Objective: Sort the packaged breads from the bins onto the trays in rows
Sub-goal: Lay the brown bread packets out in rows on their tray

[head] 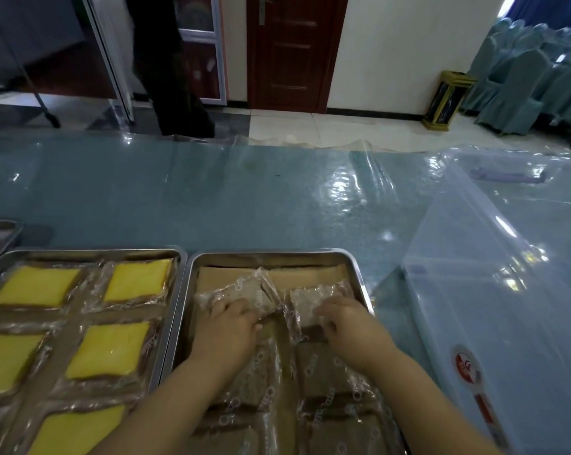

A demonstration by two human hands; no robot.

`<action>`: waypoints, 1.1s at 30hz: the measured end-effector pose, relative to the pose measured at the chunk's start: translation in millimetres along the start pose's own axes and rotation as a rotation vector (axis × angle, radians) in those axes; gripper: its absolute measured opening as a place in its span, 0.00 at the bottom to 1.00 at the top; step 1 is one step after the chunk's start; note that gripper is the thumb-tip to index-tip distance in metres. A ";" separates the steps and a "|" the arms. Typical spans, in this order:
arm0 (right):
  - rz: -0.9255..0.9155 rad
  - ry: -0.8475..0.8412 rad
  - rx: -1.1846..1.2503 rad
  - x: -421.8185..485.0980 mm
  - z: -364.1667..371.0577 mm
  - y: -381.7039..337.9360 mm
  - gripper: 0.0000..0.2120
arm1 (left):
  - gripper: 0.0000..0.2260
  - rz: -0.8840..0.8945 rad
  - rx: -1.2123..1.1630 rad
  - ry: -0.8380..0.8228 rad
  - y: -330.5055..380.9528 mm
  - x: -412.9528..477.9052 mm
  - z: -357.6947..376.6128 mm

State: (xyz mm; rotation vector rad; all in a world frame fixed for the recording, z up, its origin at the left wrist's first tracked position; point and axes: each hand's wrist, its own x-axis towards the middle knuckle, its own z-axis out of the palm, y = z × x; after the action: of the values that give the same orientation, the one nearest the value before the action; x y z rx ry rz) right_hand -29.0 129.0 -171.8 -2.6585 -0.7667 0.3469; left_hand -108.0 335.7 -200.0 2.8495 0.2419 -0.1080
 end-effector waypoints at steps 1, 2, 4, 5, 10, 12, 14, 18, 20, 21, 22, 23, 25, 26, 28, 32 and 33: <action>-0.025 -0.054 -0.040 -0.9 6.8 -0.3 0.15 | 0.19 -0.006 0.035 -0.034 -0.2 -0.9 2.2; -0.034 -0.104 -0.079 -2.0 13.2 0.4 0.15 | 0.19 -0.009 0.051 -0.053 -1.1 -1.5 3.7; -0.024 -0.166 -0.137 -3.4 22.5 3.2 0.18 | 0.19 -0.006 0.047 -0.071 -4.4 -2.1 4.0; -0.021 -0.172 -0.153 -3.2 25.6 5.0 0.19 | 0.19 -0.004 0.043 -0.074 -6.7 -1.9 3.7; 0.016 -0.182 -0.188 5.8 33.0 7.5 0.23 | 0.17 0.024 0.013 -0.062 -18.8 -2.6 7.4; 0.031 -0.187 -0.198 12.7 34.5 7.3 0.23 | 0.15 0.040 -0.044 -0.016 -22.1 -0.4 8.2; 0.039 -0.189 -0.197 20.4 34.9 7.8 0.23 | 0.15 0.050 -0.085 0.019 -25.7 4.5 6.5; 0.040 -0.165 -0.155 36.3 31.7 11.4 0.23 | 0.20 0.045 -0.056 -0.009 -33.2 17.6 4.9; 0.041 -0.154 -0.136 43.0 30.6 12.9 0.22 | 0.22 0.032 -0.031 -0.033 -36.8 23.1 4.0; 0.041 -0.153 -0.128 45.7 29.9 13.5 0.22 | 0.22 0.031 -0.019 -0.038 -38.1 25.4 3.3; 0.042 -0.151 -0.121 47.7 29.0 14.1 0.22 | 0.23 0.031 -0.009 -0.039 -38.9 27.3 2.6; 0.041 -0.152 -0.114 49.0 28.3 14.7 0.22 | 0.23 0.031 -0.002 -0.039 -39.2 28.2 2.1; 0.032 -0.157 -0.099 49.0 26.7 16.0 0.21 | 0.24 0.031 0.004 -0.037 -38.3 28.1 1.9; 0.023 -0.154 -0.089 47.6 25.8 16.4 0.21 | 0.24 0.031 0.004 -0.036 -37.3 27.4 1.9; -0.003 -0.119 -0.060 42.1 24.0 16.3 0.21 | 0.23 0.028 -0.001 -0.033 -35.1 24.6 1.4; -0.025 -0.002 -0.006 21.6 20.7 12.4 0.22 | 0.22 0.003 -0.049 0.028 -29.4 8.8 0.1; -0.029 0.022 0.000 14.8 20.7 11.5 0.22 | 0.22 -0.001 -0.069 0.047 -26.5 1.4 1.0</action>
State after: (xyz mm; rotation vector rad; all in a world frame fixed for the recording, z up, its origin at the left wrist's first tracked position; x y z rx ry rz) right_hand -18.2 133.5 -197.1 -2.6439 -0.7980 0.3102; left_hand -111.3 360.7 -208.2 2.7857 0.2516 -0.0315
